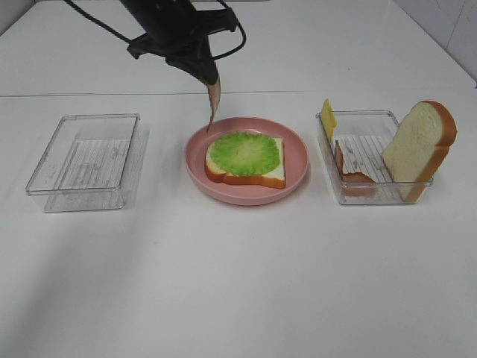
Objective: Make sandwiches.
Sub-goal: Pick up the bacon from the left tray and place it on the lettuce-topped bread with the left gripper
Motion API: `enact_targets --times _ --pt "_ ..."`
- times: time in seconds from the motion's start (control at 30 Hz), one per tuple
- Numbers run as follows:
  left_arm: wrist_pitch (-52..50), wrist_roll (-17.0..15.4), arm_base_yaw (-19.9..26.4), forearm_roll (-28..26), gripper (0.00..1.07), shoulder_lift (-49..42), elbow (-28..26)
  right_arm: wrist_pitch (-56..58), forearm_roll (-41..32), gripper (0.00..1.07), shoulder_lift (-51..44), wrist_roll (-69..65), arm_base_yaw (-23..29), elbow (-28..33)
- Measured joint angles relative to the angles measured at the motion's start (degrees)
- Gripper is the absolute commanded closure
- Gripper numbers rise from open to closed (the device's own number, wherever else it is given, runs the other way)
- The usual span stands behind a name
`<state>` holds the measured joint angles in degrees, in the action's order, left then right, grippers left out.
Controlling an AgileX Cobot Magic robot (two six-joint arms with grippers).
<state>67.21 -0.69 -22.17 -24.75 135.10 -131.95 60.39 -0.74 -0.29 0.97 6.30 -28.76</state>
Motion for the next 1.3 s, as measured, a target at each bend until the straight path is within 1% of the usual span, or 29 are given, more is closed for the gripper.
enact_targets --times 0.07,0.13,0.17,0.23,0.33,0.4,0.43,0.5,0.87,0.97,1.03,1.07,1.13,1.2,1.23,1.27,1.3 --pt "-0.7 0.1 -0.6 -0.3 1.07 0.0 0.0 0.0 0.0 0.25 0.0 0.0 0.0 0.0" --pt "-3.6 0.2 -2.6 -0.7 1.07 0.0 0.0 0.0 0.0 0.25 0.0 0.0 0.0 0.0" --pt "-3.6 0.2 -2.6 -0.7 1.07 0.0 0.0 0.0 0.0 0.25 0.0 0.0 0.0 0.0" --pt "-7.7 0.2 -4.9 -1.4 1.07 0.0 0.0 0.0 0.0 0.25 0.0 0.0 0.0 0.0" --pt "-8.8 0.2 -5.3 -1.9 1.07 0.0 0.0 0.0 0.0 0.25 0.0 0.0 0.0 0.0" --pt "-11.2 0.7 -6.1 -3.8 1.07 0.2 0.0 0.0 0.0 0.25 0.0 0.0 0.0 0.0" --pt "-11.2 0.7 -6.1 -3.8 1.07 0.2 0.0 0.0 0.0 0.25 0.0 0.0 0.0 0.0" --pt "-12.8 2.2 -6.5 -7.4 1.07 1.7 0.0 0.0 0.0 0.25 0.0 0.0 0.0 0.0" --pt "-13.2 3.0 -7.2 -10.3 1.07 7.4 0.0 0.0 0.0 0.25 0.0 0.0 0.0 0.0" --pt "-13.2 3.0 -7.2 -10.0 1.07 8.1 0.0 0.0 0.0 0.25 0.0 0.0 0.0 0.0" --pt "-13.2 3.0 -7.2 -8.1 1.07 8.7 0.0 0.0 0.0 0.25 0.0 0.0 0.0 0.0" --pt "-13.2 3.0 -7.2 -8.1 1.07 8.7 0.0 0.0 0.0 0.25 0.0 0.0 0.0 0.0" --pt "-13.0 3.0 -7.2 -5.5 1.07 8.7 0.0 0.0 0.0 0.25 0.0 0.0 0.0 0.0" --pt "-12.9 2.8 -7.2 -4.6 1.07 8.7 0.0 0.0 0.0 0.25 0.0 0.0 0.0 0.0" --pt "-12.4 2.5 -7.2 -2.8 1.07 8.7 0.0 0.0 0.0 0.25 0.0 0.0 0.0 0.0" --pt "-12.4 2.5 -7.2 -2.8 1.07 8.7 0.0 0.0 0.0 0.25 0.0 0.0 0.0 0.0" --pt "-11.5 1.5 -7.2 -0.2 1.07 8.7 0.0 0.0 0.0 0.25 0.0 0.0 0.0 0.0"
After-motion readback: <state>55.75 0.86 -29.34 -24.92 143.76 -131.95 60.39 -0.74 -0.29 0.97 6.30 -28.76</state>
